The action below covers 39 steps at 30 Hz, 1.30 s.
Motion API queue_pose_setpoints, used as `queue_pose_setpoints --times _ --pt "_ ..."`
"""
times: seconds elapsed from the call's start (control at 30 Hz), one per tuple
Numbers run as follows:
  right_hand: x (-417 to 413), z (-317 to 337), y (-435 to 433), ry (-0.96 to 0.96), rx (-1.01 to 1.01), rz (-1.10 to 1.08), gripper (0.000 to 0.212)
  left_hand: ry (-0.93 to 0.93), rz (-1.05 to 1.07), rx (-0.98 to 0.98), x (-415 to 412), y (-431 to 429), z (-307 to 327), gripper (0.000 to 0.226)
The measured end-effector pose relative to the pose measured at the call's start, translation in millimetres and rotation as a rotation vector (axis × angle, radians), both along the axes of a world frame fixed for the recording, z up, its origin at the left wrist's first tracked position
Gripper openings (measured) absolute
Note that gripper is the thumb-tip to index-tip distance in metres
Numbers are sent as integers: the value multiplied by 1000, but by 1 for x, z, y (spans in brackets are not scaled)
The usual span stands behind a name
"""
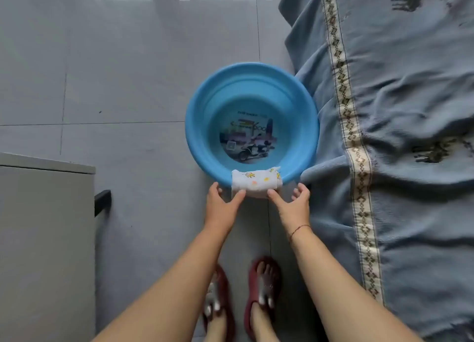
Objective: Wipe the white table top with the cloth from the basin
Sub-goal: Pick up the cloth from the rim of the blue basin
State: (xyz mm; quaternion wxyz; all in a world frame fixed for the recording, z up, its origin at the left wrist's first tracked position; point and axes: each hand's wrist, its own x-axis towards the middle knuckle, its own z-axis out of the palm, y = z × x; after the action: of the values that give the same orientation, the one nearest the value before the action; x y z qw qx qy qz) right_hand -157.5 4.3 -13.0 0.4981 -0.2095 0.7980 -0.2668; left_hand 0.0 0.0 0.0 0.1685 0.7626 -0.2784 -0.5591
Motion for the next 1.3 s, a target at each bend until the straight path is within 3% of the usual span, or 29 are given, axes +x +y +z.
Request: queue_pose_setpoints --times 0.07,0.17,0.23,0.37,0.57,0.77,0.97,1.3 --pt "-2 -16 -6 -46 12 -17 78 49 84 25 -5 -8 -15 73" --pt "-3 -32 -12 -100 16 43 42 116 191 52 -8 -17 -31 46" --pt "-3 -34 -13 -103 17 88 35 119 187 66 -10 -19 -36 37" --pt "-6 -28 -13 -128 33 61 39 66 139 119 -10 -22 -30 36" --pt "-10 12 -20 -153 -21 96 8 9 28 32 -5 -29 15 34" --pt "1 108 -39 -245 -189 114 9 52 55 -183 8 -42 104 15" --pt "29 241 -55 -338 -323 189 15 182 136 -366 39 -44 235 13" --pt "106 442 -47 -447 -568 428 15 172 271 -674 116 -7 441 15"
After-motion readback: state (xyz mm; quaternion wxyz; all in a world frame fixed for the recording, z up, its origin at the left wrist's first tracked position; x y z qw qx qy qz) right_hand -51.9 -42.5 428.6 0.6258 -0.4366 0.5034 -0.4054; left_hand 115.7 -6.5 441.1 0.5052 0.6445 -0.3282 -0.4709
